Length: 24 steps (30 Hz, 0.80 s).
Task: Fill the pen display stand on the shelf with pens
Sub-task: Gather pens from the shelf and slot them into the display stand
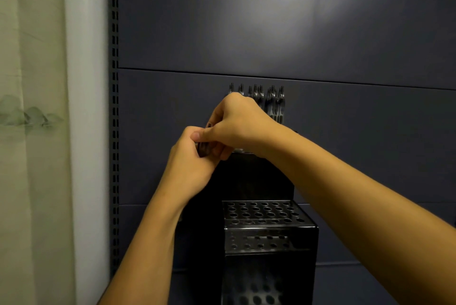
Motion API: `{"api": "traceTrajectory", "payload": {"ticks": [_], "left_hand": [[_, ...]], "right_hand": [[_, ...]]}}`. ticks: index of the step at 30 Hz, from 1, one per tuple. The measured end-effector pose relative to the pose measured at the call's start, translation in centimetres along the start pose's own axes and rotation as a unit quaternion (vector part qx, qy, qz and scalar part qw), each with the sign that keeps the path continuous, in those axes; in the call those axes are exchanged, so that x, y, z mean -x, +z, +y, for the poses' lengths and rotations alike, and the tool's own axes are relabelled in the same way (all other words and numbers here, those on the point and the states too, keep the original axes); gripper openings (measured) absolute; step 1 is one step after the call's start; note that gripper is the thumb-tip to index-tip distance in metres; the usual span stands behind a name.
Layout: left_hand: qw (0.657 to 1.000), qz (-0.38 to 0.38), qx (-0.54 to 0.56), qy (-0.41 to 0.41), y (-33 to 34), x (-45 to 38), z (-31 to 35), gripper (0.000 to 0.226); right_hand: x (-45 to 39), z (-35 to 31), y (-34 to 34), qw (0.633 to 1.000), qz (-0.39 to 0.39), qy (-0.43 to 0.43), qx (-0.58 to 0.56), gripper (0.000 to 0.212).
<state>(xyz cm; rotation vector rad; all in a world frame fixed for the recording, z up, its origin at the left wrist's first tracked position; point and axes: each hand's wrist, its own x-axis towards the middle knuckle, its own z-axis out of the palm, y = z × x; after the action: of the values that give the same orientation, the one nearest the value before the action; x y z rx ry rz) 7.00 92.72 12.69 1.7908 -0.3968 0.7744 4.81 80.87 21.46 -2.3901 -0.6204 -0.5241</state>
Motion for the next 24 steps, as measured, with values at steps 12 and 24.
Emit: {"api": "traceTrajectory", "payload": {"ticks": [12,24], "left_hand": [[0.999,-0.011,-0.045,0.025,0.0,-0.1,-0.2,0.008],[1.0,-0.005,-0.014,0.004,0.2,-0.5,-0.9,0.014]], "right_hand": [[-0.7,0.6,0.2,0.999,0.026,0.013,-0.029,0.002],[0.2,0.3,0.4,1.0,-0.006,0.015,-0.01,0.022]]}}
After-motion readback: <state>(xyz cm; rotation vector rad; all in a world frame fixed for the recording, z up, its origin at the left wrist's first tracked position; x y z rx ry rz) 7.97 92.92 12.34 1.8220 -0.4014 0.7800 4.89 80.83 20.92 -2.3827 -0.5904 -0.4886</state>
